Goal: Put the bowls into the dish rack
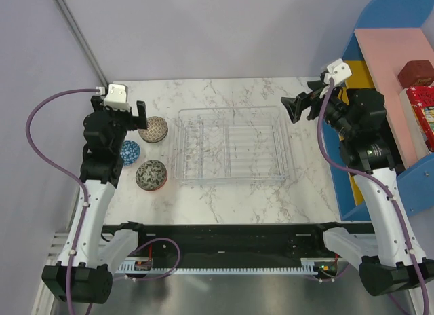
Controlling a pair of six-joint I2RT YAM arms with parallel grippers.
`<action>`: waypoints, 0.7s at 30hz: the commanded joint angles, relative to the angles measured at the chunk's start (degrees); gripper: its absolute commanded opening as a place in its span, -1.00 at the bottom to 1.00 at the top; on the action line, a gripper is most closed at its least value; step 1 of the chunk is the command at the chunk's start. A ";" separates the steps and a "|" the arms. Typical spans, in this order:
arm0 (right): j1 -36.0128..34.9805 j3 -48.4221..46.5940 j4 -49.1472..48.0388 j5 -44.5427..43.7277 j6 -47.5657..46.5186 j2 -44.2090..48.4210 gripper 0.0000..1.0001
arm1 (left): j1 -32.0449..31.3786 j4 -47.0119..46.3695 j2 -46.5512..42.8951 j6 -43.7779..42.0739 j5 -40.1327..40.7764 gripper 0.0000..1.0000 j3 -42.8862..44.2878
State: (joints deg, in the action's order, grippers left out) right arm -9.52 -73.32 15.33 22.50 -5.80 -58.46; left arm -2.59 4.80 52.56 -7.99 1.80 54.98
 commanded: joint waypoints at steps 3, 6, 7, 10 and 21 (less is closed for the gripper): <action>0.11 -0.69 1.88 4.36 -8.28 2.47 0.95 | 0.30 1.61 -1.40 -6.77 -6.19 0.99 2.67; 0.12 -0.86 5.23 5.46 -9.67 2.38 0.95 | 0.30 3.20 -0.79 -4.68 -6.90 0.99 3.38; 0.11 -0.77 5.93 5.53 -10.71 2.47 0.95 | 0.30 3.98 -0.53 -1.36 -5.33 0.99 3.81; 0.11 0.54 6.20 5.36 -11.26 2.30 0.95 | 0.30 6.18 0.00 -1.83 -4.69 0.99 4.87; 0.20 1.78 10.07 0.45 -11.86 -4.21 0.95 | 3.80 2.59 13.69 -11.00 -3.62 0.96 -2.78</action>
State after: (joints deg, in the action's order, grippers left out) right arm -9.52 -71.72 24.62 25.58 -16.34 -61.73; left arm -1.67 8.60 59.57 -15.35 -0.27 52.75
